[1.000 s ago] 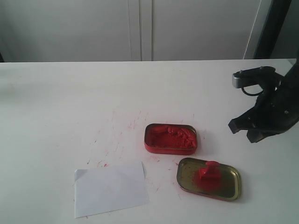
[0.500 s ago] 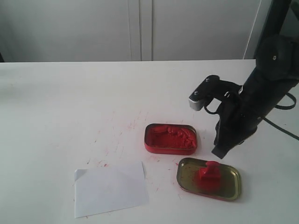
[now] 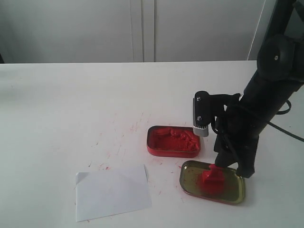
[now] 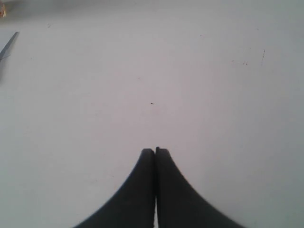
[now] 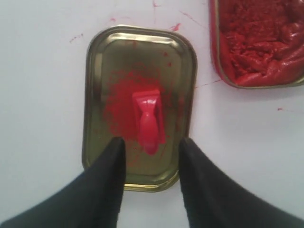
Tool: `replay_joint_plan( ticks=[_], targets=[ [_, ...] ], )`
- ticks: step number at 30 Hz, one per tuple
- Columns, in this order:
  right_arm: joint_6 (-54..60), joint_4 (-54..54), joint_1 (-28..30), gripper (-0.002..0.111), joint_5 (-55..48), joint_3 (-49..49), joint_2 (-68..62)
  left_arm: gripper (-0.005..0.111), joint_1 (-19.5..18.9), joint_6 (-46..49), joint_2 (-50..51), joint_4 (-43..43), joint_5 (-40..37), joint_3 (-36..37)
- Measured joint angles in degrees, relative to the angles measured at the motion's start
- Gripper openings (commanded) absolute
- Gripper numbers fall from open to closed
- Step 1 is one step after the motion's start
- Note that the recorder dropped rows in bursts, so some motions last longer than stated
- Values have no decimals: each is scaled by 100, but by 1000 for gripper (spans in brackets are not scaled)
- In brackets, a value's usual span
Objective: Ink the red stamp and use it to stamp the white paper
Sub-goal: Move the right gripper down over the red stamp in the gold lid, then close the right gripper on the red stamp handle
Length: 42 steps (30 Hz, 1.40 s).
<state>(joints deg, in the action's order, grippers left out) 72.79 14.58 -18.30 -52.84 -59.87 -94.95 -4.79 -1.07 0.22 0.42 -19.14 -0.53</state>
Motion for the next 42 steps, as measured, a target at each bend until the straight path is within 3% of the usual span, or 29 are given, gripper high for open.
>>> replay_joint_plan(
  ticks=[8,20,42],
  targets=[
    [522,11,-56,43,-6,11,0,0,0,0,0,0,0,0],
    [626,104,-56,43,924,543,-48,0,0,0,0,0,0,0],
    [626,352,-56,38,978,575,-458,0,0,0,0,0,0,0]
  ],
)
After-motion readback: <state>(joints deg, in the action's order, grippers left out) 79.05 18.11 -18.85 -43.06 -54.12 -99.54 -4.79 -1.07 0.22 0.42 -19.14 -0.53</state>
